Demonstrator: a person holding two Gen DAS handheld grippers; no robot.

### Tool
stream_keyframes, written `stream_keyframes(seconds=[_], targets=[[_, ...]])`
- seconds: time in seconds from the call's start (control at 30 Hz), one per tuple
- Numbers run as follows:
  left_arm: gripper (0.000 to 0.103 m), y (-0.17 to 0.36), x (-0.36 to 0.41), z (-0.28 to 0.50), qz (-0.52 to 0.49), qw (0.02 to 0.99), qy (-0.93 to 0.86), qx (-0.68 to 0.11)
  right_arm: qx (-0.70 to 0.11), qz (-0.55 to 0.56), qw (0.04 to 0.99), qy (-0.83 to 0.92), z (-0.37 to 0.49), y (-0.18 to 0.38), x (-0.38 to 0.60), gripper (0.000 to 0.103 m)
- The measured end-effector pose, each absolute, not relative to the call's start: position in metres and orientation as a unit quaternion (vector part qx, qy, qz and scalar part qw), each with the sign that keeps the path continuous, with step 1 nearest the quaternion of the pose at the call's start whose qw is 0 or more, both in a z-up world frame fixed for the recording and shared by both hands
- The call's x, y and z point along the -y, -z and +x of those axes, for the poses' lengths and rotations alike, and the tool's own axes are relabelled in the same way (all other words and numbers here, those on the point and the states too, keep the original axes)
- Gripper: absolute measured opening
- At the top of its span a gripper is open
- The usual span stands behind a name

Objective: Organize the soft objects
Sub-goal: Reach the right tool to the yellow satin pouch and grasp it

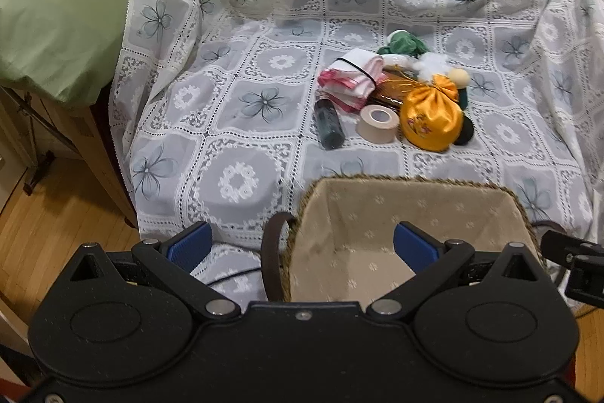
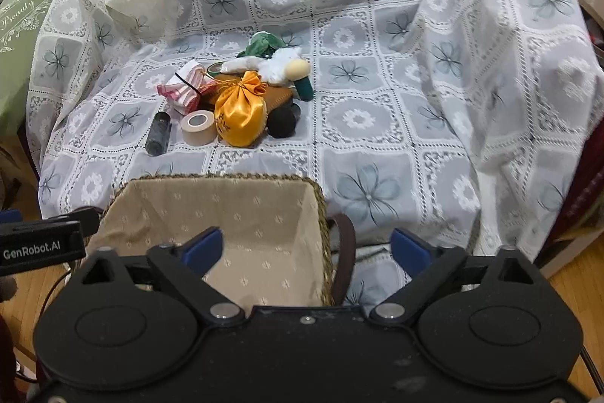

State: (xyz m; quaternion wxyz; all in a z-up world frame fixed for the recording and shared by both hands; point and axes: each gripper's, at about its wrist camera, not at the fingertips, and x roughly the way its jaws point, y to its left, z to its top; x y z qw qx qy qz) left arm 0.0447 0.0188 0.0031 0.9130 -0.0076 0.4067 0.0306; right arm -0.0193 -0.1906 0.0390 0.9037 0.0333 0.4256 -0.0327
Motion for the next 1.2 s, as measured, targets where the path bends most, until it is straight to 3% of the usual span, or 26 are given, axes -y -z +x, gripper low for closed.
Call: stream_keyframes(seconds=[0.23, 1.2], targets=[[0.099, 0.003, -0.022, 0.081, -0.001, 0.906, -0.027, -0.422, -0.449, 0.038, 0.893, 0.012, 0.022, -0.033, 0.187, 0.078], [0.099, 0.067, -0.037, 0.222, 0.064, 0.861, -0.007, -0.504, -0.489, 0.027, 0.872, -0.011, 0.147, 0.002, 0.153, 0.081]])
